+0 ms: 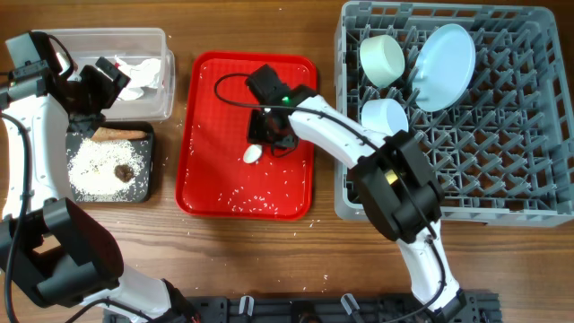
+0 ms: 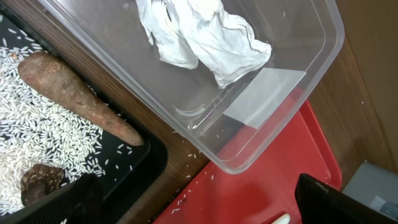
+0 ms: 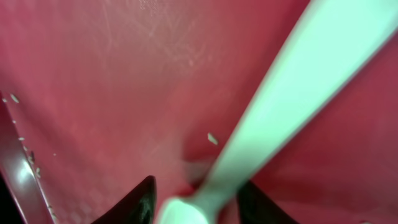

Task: Sort waste into correct bins and load items into the dishwasher rack
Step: 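Carry the white spoon into the dish rack and release it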

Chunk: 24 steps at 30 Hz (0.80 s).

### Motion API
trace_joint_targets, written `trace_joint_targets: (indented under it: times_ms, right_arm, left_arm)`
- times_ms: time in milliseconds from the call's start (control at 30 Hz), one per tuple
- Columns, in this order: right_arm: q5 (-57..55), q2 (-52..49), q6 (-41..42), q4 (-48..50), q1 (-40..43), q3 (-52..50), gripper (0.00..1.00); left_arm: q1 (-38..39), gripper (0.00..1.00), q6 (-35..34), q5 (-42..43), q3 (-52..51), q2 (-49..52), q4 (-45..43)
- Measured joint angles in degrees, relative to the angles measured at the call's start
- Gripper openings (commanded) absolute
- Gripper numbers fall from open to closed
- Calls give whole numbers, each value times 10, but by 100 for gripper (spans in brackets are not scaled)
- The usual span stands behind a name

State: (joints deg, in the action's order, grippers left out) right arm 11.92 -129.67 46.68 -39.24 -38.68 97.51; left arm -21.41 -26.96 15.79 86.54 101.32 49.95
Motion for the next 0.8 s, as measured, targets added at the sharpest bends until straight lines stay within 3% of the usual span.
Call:
trace_joint_targets:
  times_ms: [167,300,500,600,700,800]
  right_arm:
    - [-29,-12,16,-36,-5,18,4]
    - [-27,-14,0,-42,1,27,4]
    - [21,-8,-123,-88,27,32,4]
    - [10,63,-184,-156,45,31,4]
    - [-10,233,-211,-200,92,35,4]
    - [-83,331,-162,-297,161,39,4]
  left_arm:
    - [0,100,0,0,0,0,0]
    - [0,100,0,0,0,0,0]
    - [0,100,0,0,0,0,0]
    - [0,100,0,0,0,0,0]
    - [0,100,0,0,0,0,0]
    - [0,100,0,0,0,0,0]
